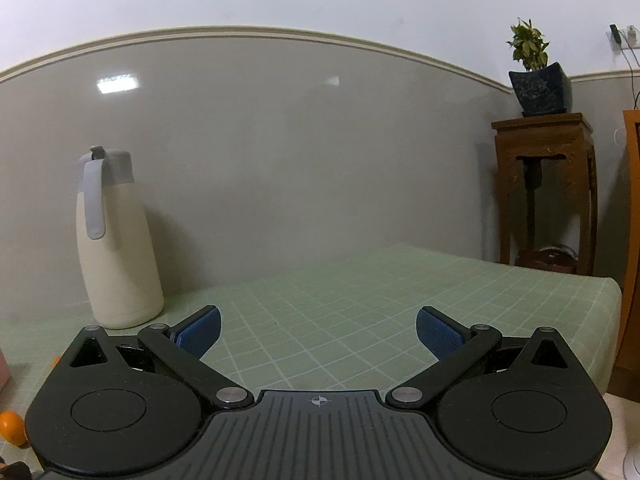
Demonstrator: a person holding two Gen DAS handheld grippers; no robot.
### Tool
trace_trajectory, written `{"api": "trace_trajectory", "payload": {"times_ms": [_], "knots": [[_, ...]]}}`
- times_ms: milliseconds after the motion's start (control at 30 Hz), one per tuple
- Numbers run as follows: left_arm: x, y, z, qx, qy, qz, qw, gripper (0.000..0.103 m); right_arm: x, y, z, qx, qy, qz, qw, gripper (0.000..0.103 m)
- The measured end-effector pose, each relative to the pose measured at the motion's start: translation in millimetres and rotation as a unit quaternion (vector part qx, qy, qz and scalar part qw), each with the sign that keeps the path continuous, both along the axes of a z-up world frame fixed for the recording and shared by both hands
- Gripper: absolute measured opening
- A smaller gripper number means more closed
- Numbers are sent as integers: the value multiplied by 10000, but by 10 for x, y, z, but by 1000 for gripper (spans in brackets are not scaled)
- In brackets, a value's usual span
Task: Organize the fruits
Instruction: 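Grasp a carrot piece with the left tool, then carry the carrot piece with the left tool into the box and release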
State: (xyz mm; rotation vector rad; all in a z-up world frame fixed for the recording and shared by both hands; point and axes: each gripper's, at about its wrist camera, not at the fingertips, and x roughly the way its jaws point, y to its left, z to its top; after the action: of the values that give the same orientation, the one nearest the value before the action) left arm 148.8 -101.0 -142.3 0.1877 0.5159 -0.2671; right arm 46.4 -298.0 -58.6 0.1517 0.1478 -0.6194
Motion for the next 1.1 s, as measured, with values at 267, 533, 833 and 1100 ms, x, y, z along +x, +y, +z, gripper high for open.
{"api": "trace_trajectory", "payload": {"times_ms": [267, 533, 833, 1100], "knots": [[-71, 39, 123, -22, -494, 56, 9988, 13, 6, 24, 0, 18, -12, 41, 10000, 103], [-164, 198, 301, 183, -1215, 436, 9915, 13, 60, 154, 0, -23, 33, 343, 9994, 103], [0, 588, 418, 87, -1076, 1166, 9873, 13, 133, 330, -20, -87, 90, 648, 9978, 103], [154, 842, 407, -88, -679, 1500, 9863, 13, 170, 440, -49, -117, 149, 870, 9960, 103]]}}
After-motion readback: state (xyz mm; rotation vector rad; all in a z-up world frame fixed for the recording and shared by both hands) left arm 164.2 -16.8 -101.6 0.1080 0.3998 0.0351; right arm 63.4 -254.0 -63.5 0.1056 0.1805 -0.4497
